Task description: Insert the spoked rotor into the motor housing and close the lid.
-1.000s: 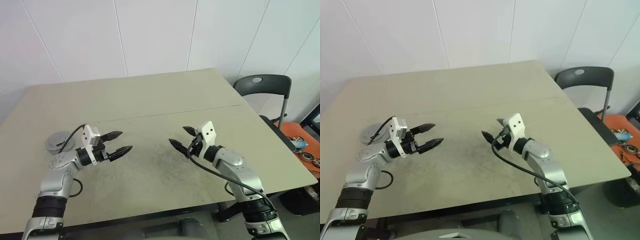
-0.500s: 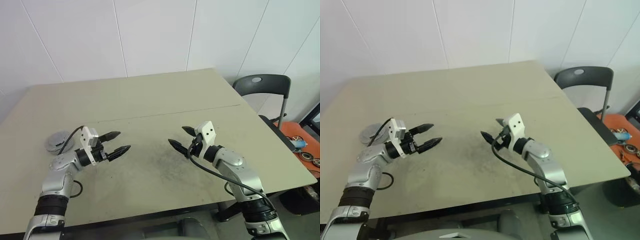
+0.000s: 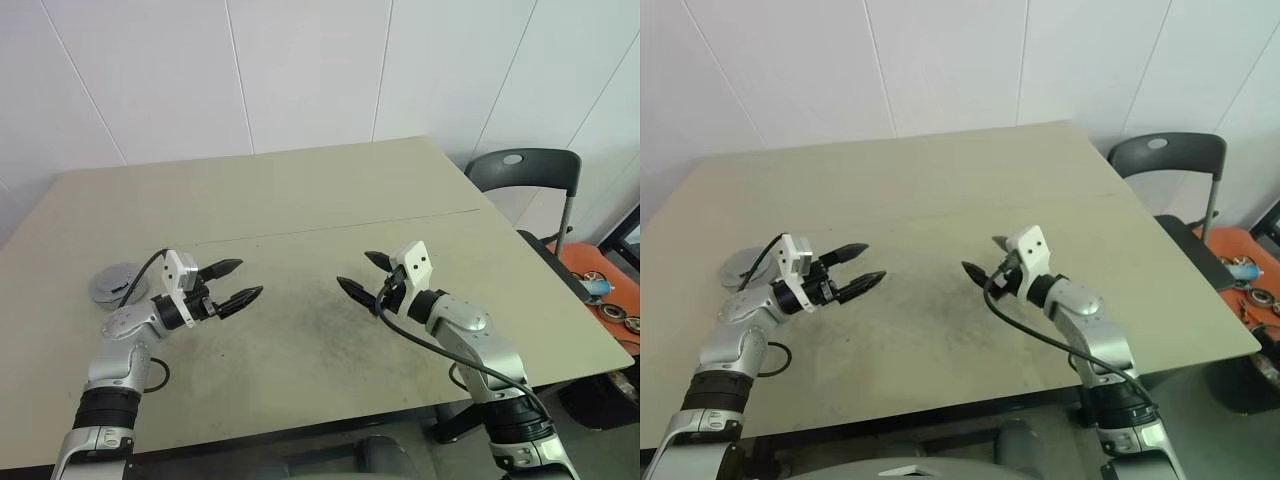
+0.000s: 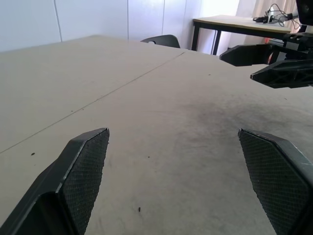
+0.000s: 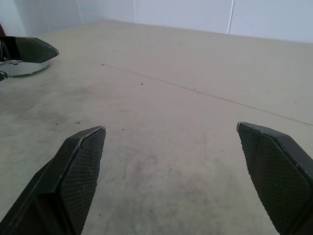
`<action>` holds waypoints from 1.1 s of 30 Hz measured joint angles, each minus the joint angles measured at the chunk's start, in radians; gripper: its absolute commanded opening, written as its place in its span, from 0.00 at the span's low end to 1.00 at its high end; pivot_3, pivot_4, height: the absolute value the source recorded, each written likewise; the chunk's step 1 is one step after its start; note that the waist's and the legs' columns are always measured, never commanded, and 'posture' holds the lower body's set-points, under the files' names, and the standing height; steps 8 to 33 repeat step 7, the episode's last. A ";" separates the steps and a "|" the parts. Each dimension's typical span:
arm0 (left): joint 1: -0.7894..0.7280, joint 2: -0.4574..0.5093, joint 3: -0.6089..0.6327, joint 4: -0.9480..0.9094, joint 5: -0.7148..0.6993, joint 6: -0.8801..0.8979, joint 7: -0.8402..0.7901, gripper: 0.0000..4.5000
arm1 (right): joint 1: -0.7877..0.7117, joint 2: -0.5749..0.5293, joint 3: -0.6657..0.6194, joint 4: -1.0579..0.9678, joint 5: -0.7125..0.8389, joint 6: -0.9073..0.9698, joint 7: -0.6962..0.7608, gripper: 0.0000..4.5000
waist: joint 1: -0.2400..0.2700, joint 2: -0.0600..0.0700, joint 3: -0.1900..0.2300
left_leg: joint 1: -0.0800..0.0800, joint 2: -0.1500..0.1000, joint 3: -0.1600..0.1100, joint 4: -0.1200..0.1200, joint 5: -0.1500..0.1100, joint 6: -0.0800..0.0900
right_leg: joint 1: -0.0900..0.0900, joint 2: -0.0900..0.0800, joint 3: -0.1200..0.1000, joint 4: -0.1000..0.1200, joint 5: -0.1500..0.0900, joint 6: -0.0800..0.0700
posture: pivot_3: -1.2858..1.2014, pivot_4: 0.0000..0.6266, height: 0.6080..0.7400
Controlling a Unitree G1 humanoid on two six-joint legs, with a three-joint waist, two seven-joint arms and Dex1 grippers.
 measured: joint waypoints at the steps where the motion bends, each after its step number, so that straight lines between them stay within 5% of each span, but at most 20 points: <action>1: 0.000 0.000 0.000 -0.002 0.000 0.000 0.002 1.00 | -0.003 0.000 -0.001 0.000 0.000 -0.001 0.000 1.00 | 0.000 0.000 0.000 | 0.000 0.000 0.000 0.000 0.000 0.000 | 0.000 0.000 0.000 0.000 0.000 0.000 | 0.52 0.00 1.00; 33: 0.000 -0.001 0.000 -0.007 0.000 0.005 0.007 1.00 | -0.005 0.000 -0.001 0.007 0.000 -0.002 0.000 1.00 | 0.001 0.000 0.000 | 0.000 0.000 0.000 0.000 0.000 0.000 | 0.000 0.000 0.000 0.000 0.000 0.000 | 0.52 0.00 1.00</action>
